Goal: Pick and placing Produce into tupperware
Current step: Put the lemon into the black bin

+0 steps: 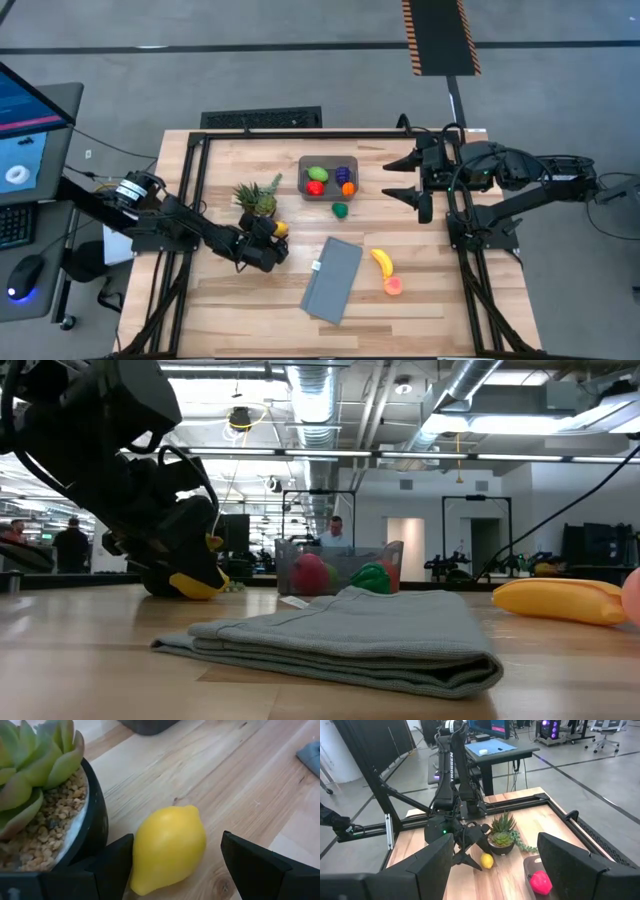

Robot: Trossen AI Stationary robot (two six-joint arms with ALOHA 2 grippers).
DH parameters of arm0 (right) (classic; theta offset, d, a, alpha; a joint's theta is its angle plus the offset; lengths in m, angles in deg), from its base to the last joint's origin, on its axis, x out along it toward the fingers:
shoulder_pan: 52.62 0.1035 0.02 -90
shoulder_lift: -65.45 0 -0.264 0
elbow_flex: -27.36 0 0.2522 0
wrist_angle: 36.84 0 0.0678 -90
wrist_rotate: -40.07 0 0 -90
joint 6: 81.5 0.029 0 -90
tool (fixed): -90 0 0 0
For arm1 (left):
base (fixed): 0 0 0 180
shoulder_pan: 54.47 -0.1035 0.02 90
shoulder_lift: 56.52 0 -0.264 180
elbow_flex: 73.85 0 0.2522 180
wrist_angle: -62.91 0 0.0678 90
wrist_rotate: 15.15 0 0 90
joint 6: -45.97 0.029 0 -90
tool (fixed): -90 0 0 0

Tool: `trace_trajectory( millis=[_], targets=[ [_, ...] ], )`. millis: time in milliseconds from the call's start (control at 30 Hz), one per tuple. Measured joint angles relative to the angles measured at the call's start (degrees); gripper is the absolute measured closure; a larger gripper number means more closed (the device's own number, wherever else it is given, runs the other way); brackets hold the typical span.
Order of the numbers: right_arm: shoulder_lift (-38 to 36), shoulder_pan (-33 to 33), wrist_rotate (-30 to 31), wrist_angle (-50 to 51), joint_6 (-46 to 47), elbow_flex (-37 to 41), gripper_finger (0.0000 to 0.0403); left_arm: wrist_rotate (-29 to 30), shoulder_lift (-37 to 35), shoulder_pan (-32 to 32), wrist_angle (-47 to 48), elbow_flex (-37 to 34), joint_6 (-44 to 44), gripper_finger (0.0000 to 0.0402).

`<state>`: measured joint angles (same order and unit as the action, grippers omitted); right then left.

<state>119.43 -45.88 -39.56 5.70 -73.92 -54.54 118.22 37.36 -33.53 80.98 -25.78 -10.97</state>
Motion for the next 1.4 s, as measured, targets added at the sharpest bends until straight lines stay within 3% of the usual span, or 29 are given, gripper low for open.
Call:
trace_trajectory(
  millis=[367, 767, 1400],
  targets=[
    [0.02, 0.00, 0.07, 0.91, 0.00, 0.00, 0.0092, -1.30, -0.02, -0.76, -1.31, 0.00, 1.44, 0.0117],
    [0.02, 0.00, 0.13, 0.86, -0.20, 0.00, 0.0092, -2.12, -0.02, -0.76, -1.29, 0.00, 1.78, 0.0187],
    [0.02, 0.00, 0.13, 0.84, -0.04, 0.00, 0.0092, -4.12, -0.07, -0.67, -3.26, 0.02, 1.76, 0.0188]
  ],
)
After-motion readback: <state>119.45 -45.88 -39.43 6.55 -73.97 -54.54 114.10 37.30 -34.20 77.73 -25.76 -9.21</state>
